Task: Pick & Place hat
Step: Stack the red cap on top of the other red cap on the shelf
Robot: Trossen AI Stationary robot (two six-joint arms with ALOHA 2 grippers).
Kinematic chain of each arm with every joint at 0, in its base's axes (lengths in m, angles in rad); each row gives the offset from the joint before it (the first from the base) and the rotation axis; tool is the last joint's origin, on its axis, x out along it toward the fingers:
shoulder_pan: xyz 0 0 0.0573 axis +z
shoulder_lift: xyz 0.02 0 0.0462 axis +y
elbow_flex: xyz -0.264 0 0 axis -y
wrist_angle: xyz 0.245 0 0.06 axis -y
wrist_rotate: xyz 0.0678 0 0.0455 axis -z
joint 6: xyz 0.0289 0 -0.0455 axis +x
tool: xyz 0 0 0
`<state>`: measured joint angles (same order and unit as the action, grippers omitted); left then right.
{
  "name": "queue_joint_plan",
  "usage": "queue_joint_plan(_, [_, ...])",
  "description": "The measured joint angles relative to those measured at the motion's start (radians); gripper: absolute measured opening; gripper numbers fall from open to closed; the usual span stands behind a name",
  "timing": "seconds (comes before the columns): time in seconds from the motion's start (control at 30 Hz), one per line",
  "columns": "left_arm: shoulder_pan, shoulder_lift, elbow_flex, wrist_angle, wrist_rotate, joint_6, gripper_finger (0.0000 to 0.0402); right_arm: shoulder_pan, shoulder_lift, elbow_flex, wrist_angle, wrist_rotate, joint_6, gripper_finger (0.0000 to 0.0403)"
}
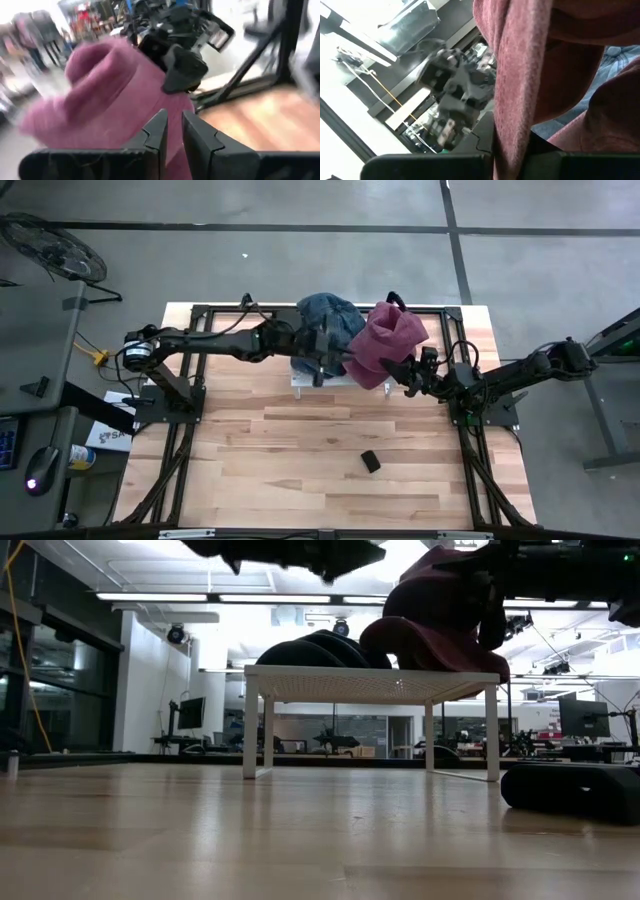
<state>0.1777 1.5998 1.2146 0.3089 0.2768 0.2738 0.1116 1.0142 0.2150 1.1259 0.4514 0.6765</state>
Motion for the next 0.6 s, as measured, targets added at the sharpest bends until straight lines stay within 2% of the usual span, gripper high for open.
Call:
queue_joint_plan(0.17, [-0.07,0.011,0.034,-0.136,-0.221,0.373,0.0053,0.0,0.0,0.0,0.001,0.001,0.0,0.0005])
queue_joint_plan(0.27, [-0.104,0.007,0.04,-0.141,-0.344,0.541,0.0053,0.0,0.0,0.0,0.001,0.001,0.0,0.0007])
queue_joint_plan(0.4, [-0.128,0.008,0.04,-0.15,-0.436,0.64,0.0053,0.0,0.0,0.0,0.001,0.001,-0.001,0.0006])
queue_joint_plan(0.6, [-0.126,0.008,0.04,-0.152,-0.444,0.665,0.0055,0.0,0.0,0.0,0.002,-0.001,0.0,0.0007])
